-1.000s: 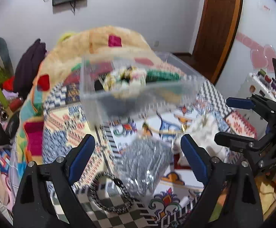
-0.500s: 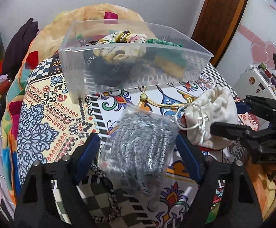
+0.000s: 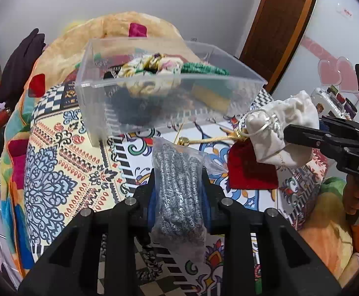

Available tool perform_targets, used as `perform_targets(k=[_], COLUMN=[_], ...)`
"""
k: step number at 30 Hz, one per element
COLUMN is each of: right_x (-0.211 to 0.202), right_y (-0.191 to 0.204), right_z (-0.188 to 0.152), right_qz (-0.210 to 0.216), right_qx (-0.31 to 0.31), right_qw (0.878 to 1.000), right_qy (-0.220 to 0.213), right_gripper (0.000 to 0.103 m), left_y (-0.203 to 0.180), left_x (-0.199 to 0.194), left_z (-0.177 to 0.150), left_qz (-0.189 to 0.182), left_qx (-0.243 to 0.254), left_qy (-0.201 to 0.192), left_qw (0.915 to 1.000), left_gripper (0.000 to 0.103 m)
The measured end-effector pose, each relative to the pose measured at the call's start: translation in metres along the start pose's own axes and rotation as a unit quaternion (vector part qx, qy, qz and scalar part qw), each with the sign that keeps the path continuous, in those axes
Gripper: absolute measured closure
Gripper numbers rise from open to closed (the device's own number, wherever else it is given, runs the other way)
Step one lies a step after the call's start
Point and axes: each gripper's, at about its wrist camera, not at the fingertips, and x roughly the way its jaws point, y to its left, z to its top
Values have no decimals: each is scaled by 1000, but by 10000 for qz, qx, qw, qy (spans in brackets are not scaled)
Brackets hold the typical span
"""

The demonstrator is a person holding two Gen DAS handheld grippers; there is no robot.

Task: Organize soft objects
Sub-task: 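Drop the scrubber into the clear box with the left tool while the right tool drops the white pouch in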

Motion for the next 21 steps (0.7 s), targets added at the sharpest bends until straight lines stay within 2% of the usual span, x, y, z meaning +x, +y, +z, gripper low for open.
perform_targets(k=[7,14,21], right_x=[-19,-33,-29], right_y=[0,-3,-2], right_z=[18,47,75], right_qz=[-86,-99,-156], right_qx=[-7,30,-37], right_qw=[9993,9966,9930], right_qy=[-376,-821,-1168], right_gripper=[79,79,78], left_y=[-3,0,9], left_x=[-28,-61,-72], left_z=[16,40,69], left_qz=[21,177,186], left_qx=[-50,-77,-206], left_qy=[-509,-1151,-1506], left_qw=[9987,9932,9882], left_gripper=[74,74,74])
